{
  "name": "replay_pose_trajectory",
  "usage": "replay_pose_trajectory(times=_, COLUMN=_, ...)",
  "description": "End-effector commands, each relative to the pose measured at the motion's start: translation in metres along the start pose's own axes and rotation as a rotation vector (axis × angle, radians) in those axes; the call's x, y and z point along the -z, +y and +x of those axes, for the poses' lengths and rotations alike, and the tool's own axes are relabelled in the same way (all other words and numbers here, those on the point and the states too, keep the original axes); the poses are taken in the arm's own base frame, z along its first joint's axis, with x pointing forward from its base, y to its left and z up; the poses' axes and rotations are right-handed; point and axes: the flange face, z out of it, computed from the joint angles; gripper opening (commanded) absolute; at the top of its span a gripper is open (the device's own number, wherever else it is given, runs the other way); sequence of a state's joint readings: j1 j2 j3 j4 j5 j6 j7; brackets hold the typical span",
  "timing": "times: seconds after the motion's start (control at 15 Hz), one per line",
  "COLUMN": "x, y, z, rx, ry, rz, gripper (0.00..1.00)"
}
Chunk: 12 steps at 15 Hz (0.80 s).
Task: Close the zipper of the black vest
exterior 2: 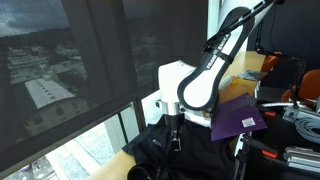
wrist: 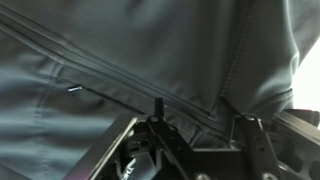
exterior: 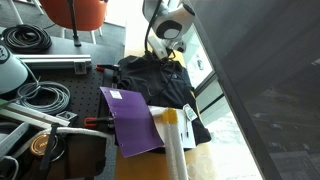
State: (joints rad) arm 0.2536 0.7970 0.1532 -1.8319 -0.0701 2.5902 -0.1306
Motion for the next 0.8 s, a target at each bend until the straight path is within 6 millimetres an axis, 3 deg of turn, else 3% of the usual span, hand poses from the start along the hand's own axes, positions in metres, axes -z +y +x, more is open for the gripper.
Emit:
replay_pose_trajectory(times=0.0, x=0.060, y=0.026, z=-0.037, rx=-0.028, ry=0.027, rz=-0.094, gripper=0.89)
replay_pose_trajectory(times=0.13, x=0.092, y=0.043, z=-0.055, rx=-0.088, ry=0.066, rz=-0.130, gripper=1.00)
replay_pose_trajectory(times=0.4, x=0.151, y=0.070, z=-0.092, rx=-0.201, ry=0.111, rz=-0.144, gripper=1.00)
replay_pose_trajectory(times=0.73, x=0.197, y=0.095, z=-0.133, rx=-0.291, ry=0.141, rz=-0.149, gripper=1.00)
